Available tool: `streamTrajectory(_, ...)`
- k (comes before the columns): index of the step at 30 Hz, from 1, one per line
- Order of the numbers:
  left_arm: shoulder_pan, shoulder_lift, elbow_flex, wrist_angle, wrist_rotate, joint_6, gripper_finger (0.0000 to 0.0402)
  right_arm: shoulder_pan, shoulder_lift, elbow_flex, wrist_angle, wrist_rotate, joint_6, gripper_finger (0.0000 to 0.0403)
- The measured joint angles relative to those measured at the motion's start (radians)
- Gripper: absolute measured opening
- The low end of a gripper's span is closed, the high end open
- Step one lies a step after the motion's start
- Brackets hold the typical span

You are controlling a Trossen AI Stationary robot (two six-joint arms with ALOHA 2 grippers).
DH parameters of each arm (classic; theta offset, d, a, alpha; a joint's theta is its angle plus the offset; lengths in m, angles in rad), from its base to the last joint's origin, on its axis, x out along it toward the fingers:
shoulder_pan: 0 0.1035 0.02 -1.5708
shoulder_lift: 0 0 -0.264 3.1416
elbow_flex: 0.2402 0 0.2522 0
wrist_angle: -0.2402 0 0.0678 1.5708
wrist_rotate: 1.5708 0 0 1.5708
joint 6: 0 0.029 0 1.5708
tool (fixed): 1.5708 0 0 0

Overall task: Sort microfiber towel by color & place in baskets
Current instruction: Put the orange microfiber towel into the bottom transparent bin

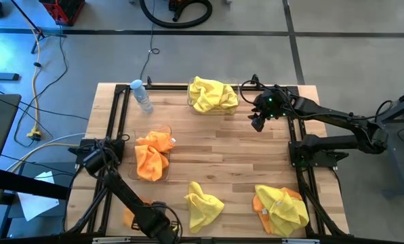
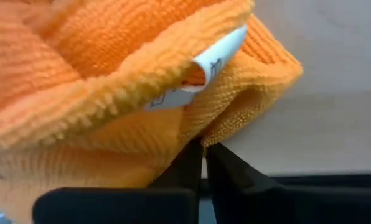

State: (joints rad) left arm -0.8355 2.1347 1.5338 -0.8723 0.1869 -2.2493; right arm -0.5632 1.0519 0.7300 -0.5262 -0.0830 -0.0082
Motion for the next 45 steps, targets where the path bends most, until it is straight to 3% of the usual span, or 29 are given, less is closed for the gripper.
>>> streamTrajectory(7, -0.001, -0.14, 0.001, -0.01, -0.077, 0.003, 0.0002, 0.0, 0.0, 0.0, 0.0, 0.0, -0.016, 0.0183)
streamTrajectory(15, 0.019, -0.358, 0.001, -0.092, -0.281, 0.088, 0.0001, 0.0, 0.0, 0.0, 0.022, 0.0, -0.019, 0.0183)
streamTrajectory(24, 0.142, -0.553, 0.001, -0.178, -0.52, 0.477, 0.0, 0.0, 0.0, 0.0, 0.029, 0.0, 0.01, 0.0183)
streamTrajectory(31, 0.263, -0.666, 0.001, -0.288, -0.57, 0.826, 0.0, 0.0, 0.0, 0.0, 0.03, 0.001, 0.075, 0.0183)
streamTrajectory(38, 0.361, -0.779, 0.001, -0.562, -0.565, 0.997, 0.0, 0.0, 0.0, 0.0, 0.039, 0.026, 0.21, 0.0183)
streamTrajectory(45, 0.416, -0.939, 0.001, -0.7, -0.676, 1.103, 0.0, 0.0, 0.0, 0.0, 0.039, 0.083, 0.327, 0.0183)
